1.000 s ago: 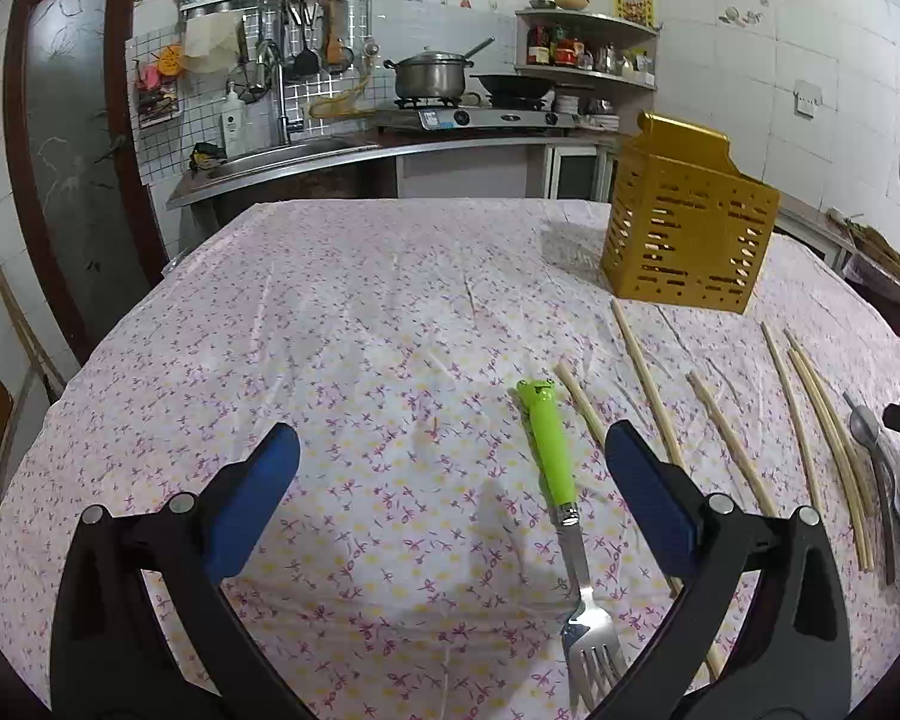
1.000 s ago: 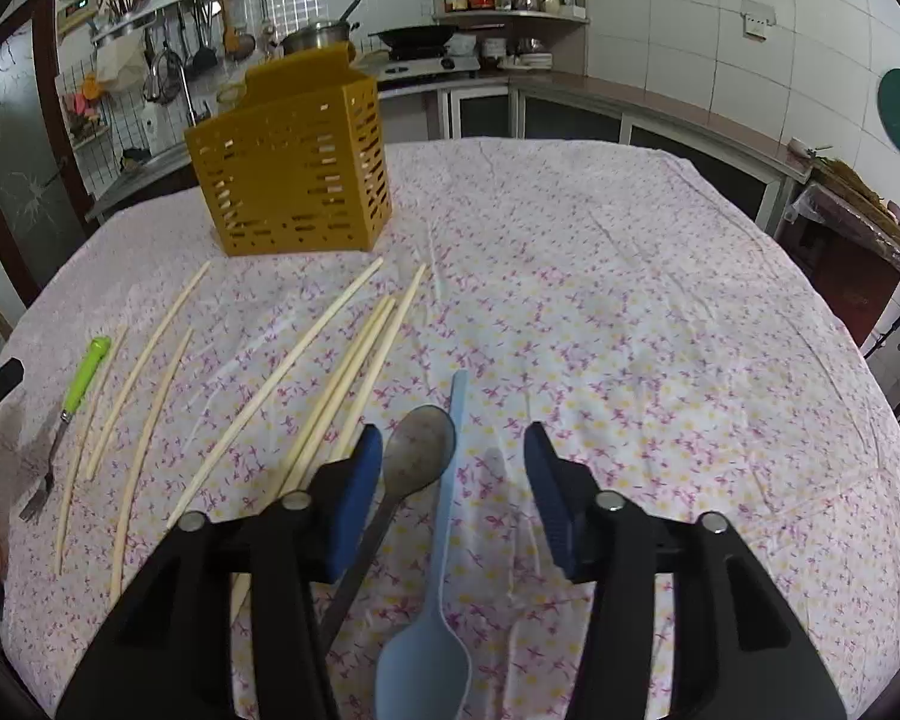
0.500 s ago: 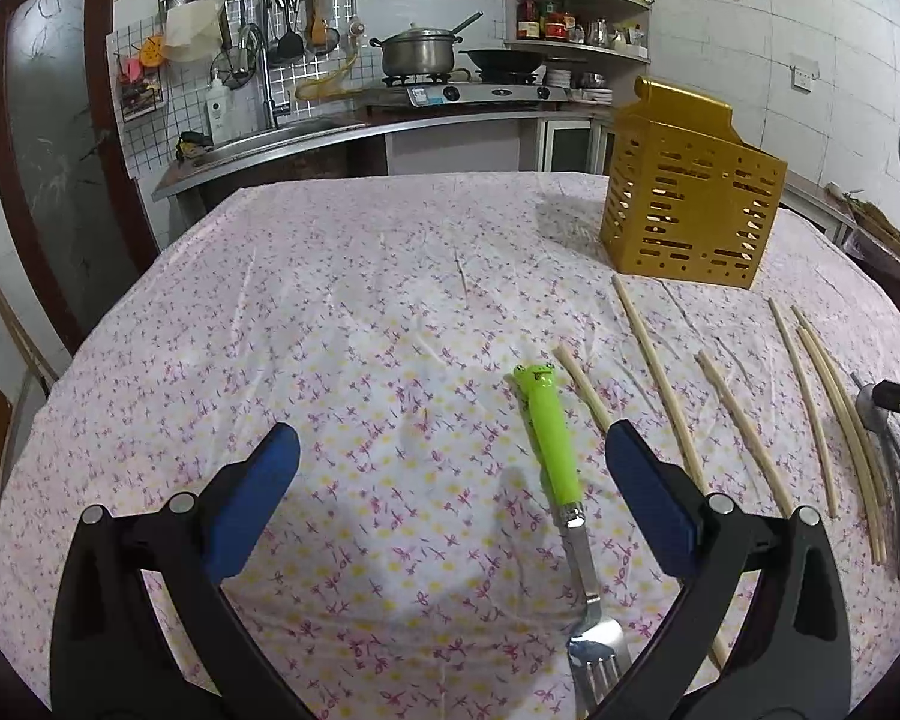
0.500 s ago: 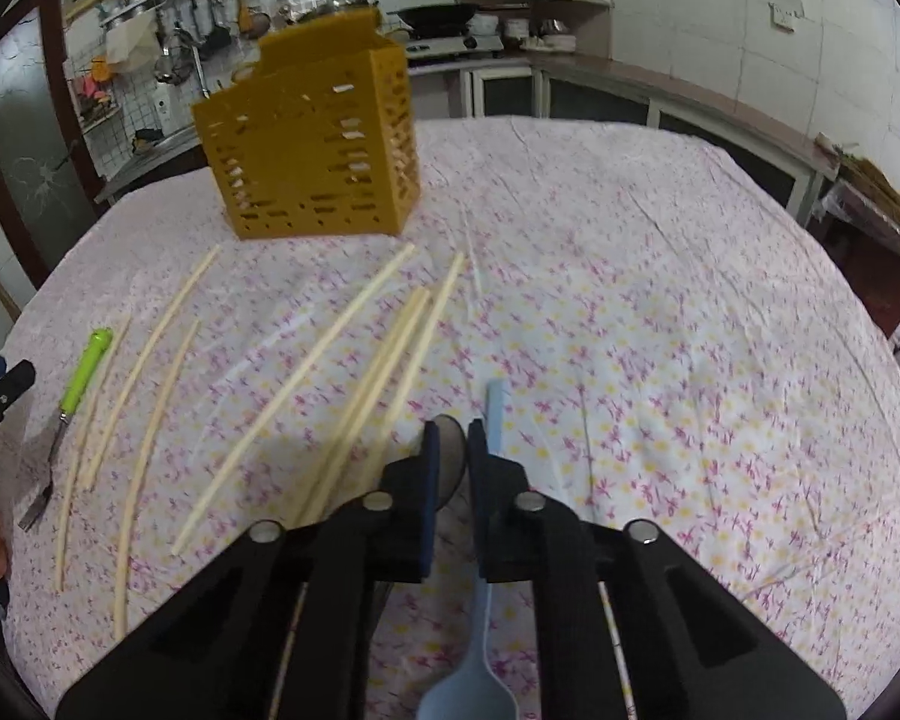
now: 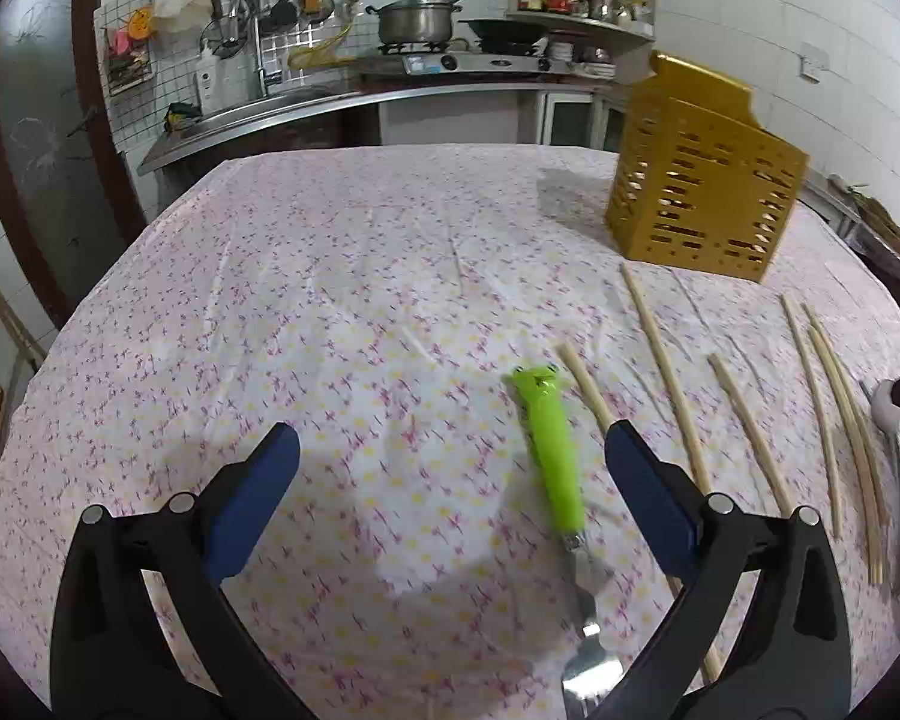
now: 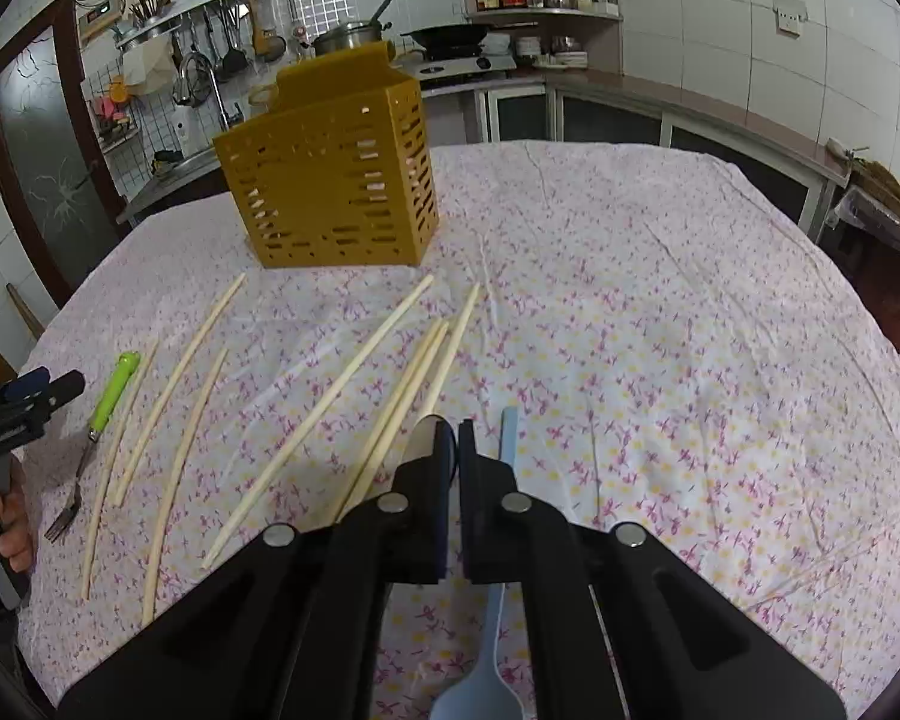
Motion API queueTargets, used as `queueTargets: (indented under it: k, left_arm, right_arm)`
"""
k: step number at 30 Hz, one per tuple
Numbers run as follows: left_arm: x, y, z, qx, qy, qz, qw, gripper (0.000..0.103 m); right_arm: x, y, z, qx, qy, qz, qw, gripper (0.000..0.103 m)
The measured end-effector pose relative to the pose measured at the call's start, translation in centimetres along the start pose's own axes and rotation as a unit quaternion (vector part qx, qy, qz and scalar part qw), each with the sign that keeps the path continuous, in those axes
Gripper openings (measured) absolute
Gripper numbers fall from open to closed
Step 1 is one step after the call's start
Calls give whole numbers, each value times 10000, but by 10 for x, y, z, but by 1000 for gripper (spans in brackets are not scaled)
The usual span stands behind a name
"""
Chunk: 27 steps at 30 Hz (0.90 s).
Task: Organize utensils
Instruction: 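Grasp the green fork handle with the left tool while the right tool grasps the blue spoon, then lift the green fork with the left tool and drop it into the yellow caddy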
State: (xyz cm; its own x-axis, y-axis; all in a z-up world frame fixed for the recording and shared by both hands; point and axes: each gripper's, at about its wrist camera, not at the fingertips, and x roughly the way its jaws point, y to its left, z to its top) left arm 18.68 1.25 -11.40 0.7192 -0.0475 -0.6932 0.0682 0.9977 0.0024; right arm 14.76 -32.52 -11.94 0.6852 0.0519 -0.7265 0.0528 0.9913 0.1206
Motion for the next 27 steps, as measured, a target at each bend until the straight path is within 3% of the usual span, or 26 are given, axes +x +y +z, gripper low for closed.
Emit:
queueTargets:
  k: [3, 6, 8, 10, 14, 15, 17, 21, 27]
  left_arm:
    - [5, -5, 10, 104, -56, 90, 9999, 97]
    - [19, -13, 18, 267, 209, 99, 9994, 91]
    - [30, -19, 21, 357, 459, 55, 9983, 73]
    - [38, -22, 23, 377, 587, -8, 9976, 68]
    - [56, -30, 22, 559, 926, -19, 9941, 46]
    - [57, -30, 22, 555, 913, -33, 9943, 45]
    - [58, -30, 24, 527, 881, -148, 9946, 23]
    - [57, -31, 26, 430, 785, -264, 9956, 22]
    - [11, -33, 38, 429, 113, -438, 9981, 21]
  right_arm:
    - [0, -1, 4, 14, -15, 23, 10000, 3]
    - [-1, -3, 9, 7, -35, 46, 10000, 3]
    - [-1, -2, 12, -22, -42, 54, 10000, 3]
    - [0, -2, 14, -36, -43, 63, 10000, 3]
    - [2, -2, 15, -10, -39, 89, 10000, 3]
    - [3, -2, 15, -2, -36, 99, 9999, 3]
    - [4, -3, 15, 5, -39, 100, 9999, 3]
    - [4, -5, 15, 36, -31, 100, 9999, 3]
    - [-14, -3, 26, 34, -329, 182, 9993, 3]
